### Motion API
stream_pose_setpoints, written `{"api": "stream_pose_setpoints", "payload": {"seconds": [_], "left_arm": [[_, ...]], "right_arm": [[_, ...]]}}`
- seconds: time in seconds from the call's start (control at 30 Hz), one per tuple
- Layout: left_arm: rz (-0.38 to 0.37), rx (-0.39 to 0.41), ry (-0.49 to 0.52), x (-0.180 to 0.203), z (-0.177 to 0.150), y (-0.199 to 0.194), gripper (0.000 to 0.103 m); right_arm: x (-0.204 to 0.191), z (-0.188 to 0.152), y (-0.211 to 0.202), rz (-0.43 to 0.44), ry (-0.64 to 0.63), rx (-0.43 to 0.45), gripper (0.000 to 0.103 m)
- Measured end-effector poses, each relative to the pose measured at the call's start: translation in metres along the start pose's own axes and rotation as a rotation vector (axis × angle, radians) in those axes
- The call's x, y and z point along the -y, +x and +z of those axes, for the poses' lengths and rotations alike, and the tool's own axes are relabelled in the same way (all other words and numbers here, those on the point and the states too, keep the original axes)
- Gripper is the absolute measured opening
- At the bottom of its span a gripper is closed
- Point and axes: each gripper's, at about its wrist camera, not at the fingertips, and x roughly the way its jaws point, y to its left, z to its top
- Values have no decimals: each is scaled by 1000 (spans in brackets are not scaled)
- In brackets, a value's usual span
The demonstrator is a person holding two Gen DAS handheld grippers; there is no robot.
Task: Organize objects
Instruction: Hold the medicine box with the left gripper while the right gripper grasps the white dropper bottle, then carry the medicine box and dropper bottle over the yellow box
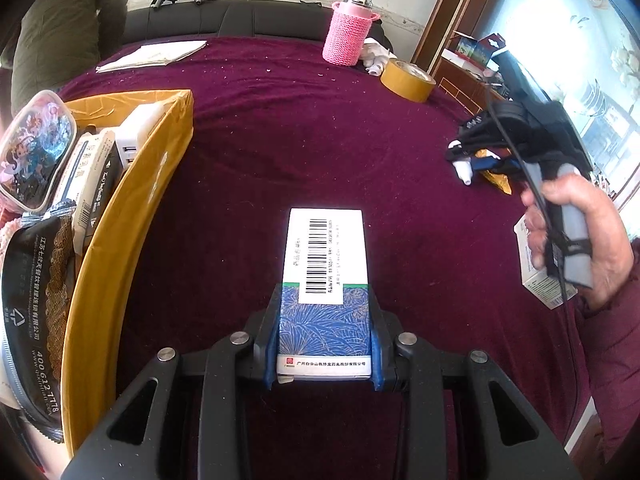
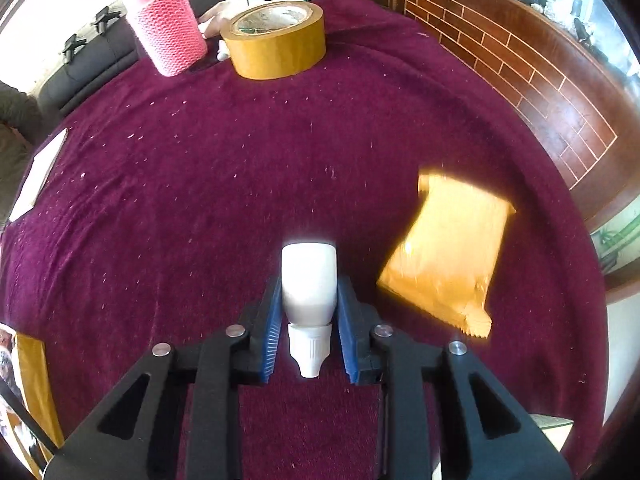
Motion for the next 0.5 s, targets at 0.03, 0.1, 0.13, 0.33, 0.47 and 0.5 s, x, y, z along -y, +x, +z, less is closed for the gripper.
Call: {"api": "stream_pose_setpoints", "payload": {"seconds": [0.03, 0.1, 0.13, 0.33, 0.47, 0.5], "left_arm": [[-5, 1, -5, -1, 0, 0, 29], [-23, 4, -24, -5, 1, -1, 29], [-32, 7, -33, -6, 1, -1, 29], [-92, 76, -48, -9, -4, -26, 29], [-97, 134, -35, -9, -6, -59, 29], [-96, 145, -39, -11, -7, -69, 29]], "right_arm": [[3, -4, -4, 23, 1, -2, 23], [5, -10, -15, 57, -7, 8, 23], [5, -13, -21, 71, -15, 15, 23], [-2, -48, -67, 226, -64, 46, 23], [-22, -75, -92, 329, -124, 53, 23], [-29, -79, -95, 348, -137, 54, 23]]}}
